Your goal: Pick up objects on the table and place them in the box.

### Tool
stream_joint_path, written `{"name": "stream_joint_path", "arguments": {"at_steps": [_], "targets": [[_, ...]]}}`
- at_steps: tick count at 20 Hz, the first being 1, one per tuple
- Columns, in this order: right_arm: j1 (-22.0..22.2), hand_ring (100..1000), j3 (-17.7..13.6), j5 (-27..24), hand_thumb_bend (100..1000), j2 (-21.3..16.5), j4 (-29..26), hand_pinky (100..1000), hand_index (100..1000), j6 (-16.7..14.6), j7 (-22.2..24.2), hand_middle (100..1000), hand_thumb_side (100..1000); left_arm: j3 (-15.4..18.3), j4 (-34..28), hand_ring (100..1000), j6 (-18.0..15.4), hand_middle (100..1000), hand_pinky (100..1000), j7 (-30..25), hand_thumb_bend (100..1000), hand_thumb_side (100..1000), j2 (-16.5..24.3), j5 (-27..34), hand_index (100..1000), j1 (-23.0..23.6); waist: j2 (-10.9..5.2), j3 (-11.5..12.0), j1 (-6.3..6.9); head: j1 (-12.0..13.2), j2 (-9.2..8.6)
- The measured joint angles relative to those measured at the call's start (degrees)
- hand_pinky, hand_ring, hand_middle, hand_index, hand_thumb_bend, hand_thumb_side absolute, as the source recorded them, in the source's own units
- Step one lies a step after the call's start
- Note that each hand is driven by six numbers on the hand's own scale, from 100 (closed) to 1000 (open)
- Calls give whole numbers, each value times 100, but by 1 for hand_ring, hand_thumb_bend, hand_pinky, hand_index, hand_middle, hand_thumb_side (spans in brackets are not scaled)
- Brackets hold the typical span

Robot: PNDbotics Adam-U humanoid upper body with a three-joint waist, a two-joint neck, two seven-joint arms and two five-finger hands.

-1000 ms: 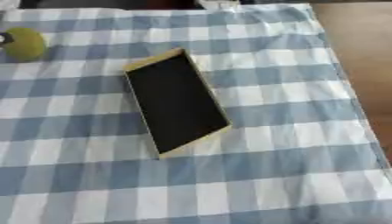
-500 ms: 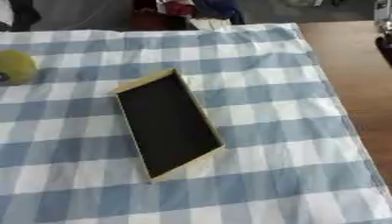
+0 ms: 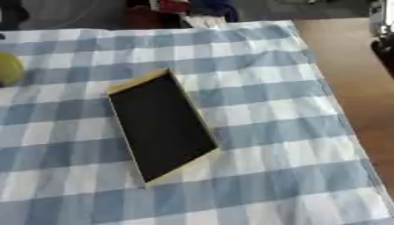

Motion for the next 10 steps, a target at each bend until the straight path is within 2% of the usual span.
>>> {"name": "stream_joint_path", "arguments": {"at_steps": [9,10], "targets": [[-52,731,33,0,100,4,0,815,705,6,0,709,703,68,169,896,206,900,929,263,523,100,-29,-597,966,-34,117,-48,2,201,-27],[-52,728,33,0,100,5,0,814,702,6,0,705,707,69,175,887,210,895,920,280,552,100,-29,-654,961,-41,119,-48,3,211,-33]]}}
